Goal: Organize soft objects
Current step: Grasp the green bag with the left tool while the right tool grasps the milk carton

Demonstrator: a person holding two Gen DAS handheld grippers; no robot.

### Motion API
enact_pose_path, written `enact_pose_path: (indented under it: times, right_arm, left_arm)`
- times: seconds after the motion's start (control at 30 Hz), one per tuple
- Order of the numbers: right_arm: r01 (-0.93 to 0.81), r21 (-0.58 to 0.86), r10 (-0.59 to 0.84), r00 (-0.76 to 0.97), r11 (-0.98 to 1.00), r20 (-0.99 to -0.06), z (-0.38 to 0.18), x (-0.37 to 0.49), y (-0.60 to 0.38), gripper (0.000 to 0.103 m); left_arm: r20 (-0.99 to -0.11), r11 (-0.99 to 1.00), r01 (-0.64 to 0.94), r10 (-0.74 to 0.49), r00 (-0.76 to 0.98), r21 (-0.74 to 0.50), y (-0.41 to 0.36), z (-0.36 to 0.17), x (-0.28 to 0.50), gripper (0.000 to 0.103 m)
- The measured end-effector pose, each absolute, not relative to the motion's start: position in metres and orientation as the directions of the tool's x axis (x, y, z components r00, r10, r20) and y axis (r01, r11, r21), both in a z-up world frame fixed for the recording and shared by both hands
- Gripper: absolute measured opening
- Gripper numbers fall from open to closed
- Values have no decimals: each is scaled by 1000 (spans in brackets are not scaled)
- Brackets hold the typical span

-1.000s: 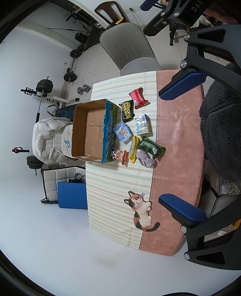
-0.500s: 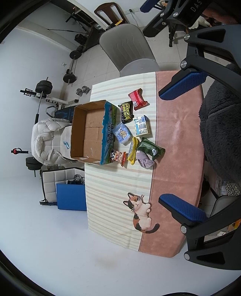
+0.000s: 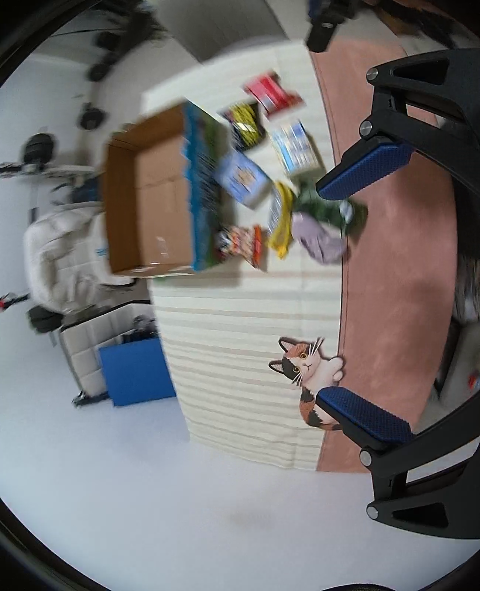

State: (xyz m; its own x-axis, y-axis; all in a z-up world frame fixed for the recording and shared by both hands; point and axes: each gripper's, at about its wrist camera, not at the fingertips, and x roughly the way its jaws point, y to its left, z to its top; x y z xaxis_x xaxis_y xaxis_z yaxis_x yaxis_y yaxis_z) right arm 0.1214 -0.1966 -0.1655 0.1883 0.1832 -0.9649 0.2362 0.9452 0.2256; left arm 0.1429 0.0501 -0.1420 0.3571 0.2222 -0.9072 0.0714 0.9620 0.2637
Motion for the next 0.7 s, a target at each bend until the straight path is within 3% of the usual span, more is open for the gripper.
enact_pose_path:
  times: [0.13,0.37,0.5,0.57,0.7]
  right_arm:
    - [338,249,242,63,908,-968,-259,163,-179,103]
    - [539,231,320,-75,810,-945,-376,206,-161,101]
    - [621,213,337,-88,754,-937,-406,218,-158,97]
    - [625,184,315,-105,758,-943,-414,226,-154,84]
    - [534,160,274,-140,830,-952,-415,230,-142,77]
  left_arm:
    - [-929,936,163,262,262,310,56,-217,176,103]
    - [-949,925,229,272,161,304,54,-291,197,103]
    - [-957,933,220,265,114,285,59,-313,201,103]
    - [-963,940,211,253,94,268,60,-320,202,102]
    - [-982,964,190,178,66,188,60,-326,203,102]
